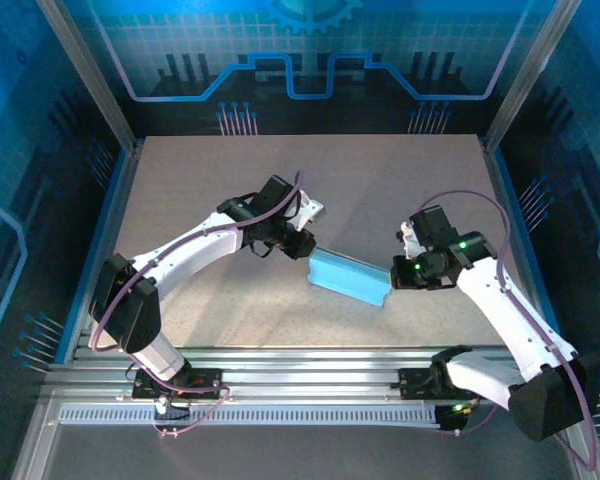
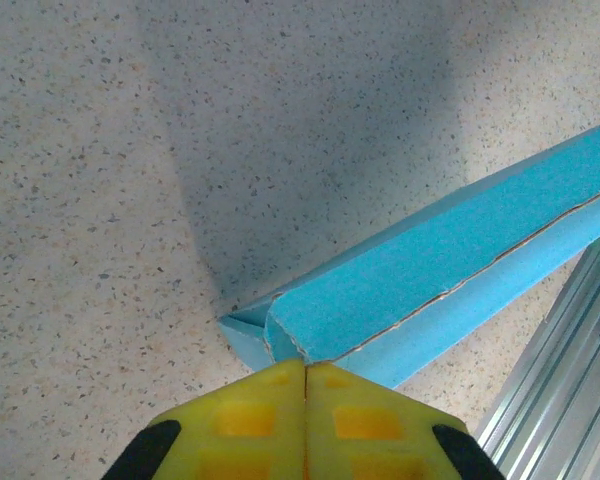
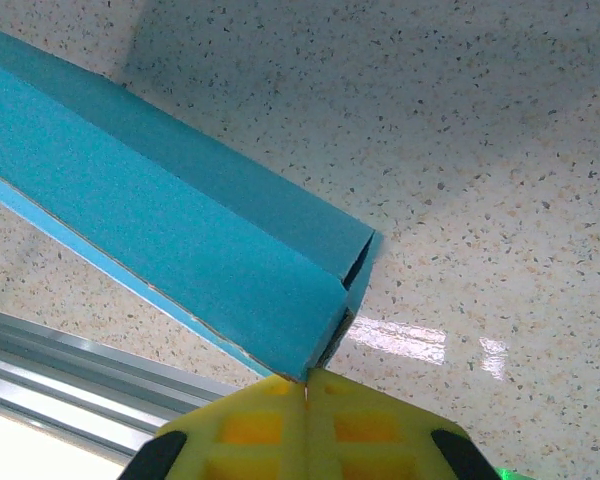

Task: Fold the paper box

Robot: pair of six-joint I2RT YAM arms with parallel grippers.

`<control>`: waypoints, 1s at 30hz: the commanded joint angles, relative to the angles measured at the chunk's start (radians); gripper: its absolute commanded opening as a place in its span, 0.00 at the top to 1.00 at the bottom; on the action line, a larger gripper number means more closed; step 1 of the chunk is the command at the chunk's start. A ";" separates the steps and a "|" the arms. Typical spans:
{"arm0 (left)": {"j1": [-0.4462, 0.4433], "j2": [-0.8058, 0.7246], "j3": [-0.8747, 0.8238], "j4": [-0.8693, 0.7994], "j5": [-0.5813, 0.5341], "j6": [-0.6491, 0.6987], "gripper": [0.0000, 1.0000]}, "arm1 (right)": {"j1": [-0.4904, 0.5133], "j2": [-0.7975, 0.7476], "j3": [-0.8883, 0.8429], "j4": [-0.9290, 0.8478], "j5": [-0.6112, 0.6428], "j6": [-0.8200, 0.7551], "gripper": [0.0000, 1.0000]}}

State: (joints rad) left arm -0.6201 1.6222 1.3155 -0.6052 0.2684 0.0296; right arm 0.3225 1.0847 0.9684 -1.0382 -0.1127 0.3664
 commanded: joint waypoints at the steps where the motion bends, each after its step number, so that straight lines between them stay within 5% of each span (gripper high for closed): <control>1: -0.006 0.009 0.055 -0.059 -0.004 0.014 0.95 | 0.018 0.001 -0.008 -0.022 -0.004 0.012 0.92; 18: -0.006 0.003 0.097 -0.176 -0.003 0.005 1.00 | 0.105 0.010 0.027 -0.002 0.151 0.044 0.92; 30: -0.007 -0.043 -0.023 -0.030 -0.012 -0.058 1.00 | 0.138 -0.026 0.022 0.034 0.179 0.057 0.76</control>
State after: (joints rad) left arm -0.6220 1.6093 1.3102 -0.6857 0.2584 -0.0006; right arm 0.4507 1.0767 0.9718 -1.0027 0.0502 0.4183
